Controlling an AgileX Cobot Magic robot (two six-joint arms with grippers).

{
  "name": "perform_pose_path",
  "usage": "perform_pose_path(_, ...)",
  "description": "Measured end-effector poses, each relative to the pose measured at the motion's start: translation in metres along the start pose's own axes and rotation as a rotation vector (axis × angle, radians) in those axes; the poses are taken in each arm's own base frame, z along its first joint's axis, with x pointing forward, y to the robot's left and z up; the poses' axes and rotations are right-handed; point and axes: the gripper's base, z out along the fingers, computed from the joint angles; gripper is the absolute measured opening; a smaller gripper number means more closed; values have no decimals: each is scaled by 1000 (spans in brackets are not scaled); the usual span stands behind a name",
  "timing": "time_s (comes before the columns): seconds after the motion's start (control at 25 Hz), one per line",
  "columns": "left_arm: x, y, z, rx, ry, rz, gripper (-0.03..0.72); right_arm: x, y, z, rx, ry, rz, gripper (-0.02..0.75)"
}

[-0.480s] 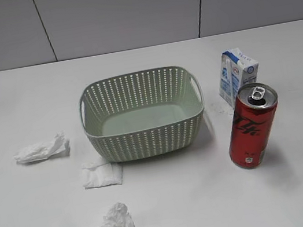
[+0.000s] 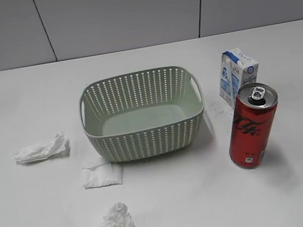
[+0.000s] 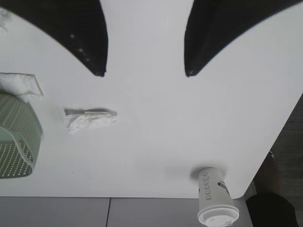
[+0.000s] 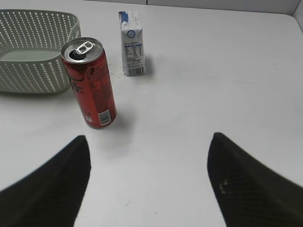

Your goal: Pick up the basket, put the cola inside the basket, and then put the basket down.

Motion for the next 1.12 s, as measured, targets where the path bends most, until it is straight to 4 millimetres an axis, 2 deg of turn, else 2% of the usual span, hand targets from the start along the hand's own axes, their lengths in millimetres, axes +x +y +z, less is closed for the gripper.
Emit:
perform_pose_path(0.88,0,1,0,-8,0,4,376,0,0,0,0,0,0,585)
perform_pose_path(1.0,0,1,0,-12,-1,7,448,0,0,0,0,0,0,585)
perform_pose_path(1.12,-4,-1,4,11,23,-8,591,0,0,0,0,0,0,585)
